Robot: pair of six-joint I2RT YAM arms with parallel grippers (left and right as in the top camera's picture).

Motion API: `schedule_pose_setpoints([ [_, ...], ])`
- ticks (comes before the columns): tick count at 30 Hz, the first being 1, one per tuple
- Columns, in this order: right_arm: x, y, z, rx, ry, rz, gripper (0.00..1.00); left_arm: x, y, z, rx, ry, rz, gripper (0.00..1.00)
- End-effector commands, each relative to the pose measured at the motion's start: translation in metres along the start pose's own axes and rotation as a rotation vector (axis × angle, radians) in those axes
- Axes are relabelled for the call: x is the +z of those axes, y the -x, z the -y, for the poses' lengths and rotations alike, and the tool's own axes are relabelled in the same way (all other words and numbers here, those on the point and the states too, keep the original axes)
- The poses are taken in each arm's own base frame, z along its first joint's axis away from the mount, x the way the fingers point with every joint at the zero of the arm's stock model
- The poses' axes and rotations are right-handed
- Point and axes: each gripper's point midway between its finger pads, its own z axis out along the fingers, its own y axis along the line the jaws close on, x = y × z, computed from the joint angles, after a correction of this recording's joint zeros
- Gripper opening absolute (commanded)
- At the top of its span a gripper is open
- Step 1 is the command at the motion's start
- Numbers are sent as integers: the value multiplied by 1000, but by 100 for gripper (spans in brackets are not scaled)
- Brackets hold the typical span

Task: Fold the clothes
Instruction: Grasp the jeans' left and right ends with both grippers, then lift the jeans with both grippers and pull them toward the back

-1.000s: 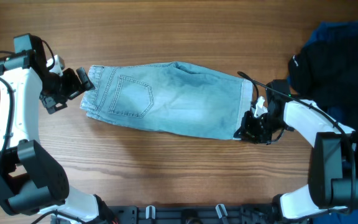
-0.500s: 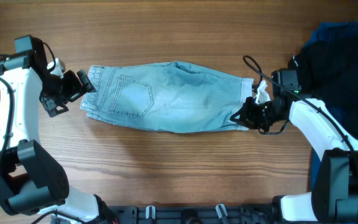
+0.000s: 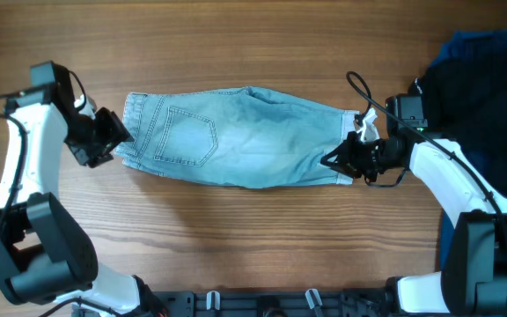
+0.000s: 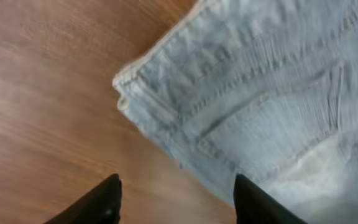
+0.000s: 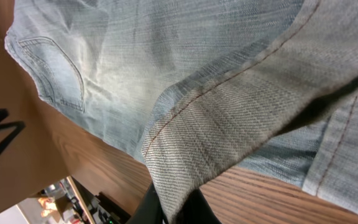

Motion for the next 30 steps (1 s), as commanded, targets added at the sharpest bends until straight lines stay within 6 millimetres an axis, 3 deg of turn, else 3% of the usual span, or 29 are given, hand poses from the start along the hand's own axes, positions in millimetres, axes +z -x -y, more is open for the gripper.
schedule_pose_setpoints([
  [1,-6,4,-14,-54,32,20,4,20,4,-3,-60,-23,28,57],
  [4,-6,6,-10,-55,4,31,4,24,13,-1,-50,-32,68,62],
  [8,-6,6,-9,-54,3,32,4,26,19,-14,-54,39,95,65],
  [18,-6,7,-10,-57,4,35,4,61,7,-31,-65,51,102,60],
  [22,-6,7,-10,-56,4,35,4,62,9,-30,-62,46,114,56],
  [27,-6,7,-10,-56,4,35,5,62,14,-29,-57,41,137,60],
  [30,-6,7,-10,-59,4,37,4,63,23,-26,-48,22,178,57],
])
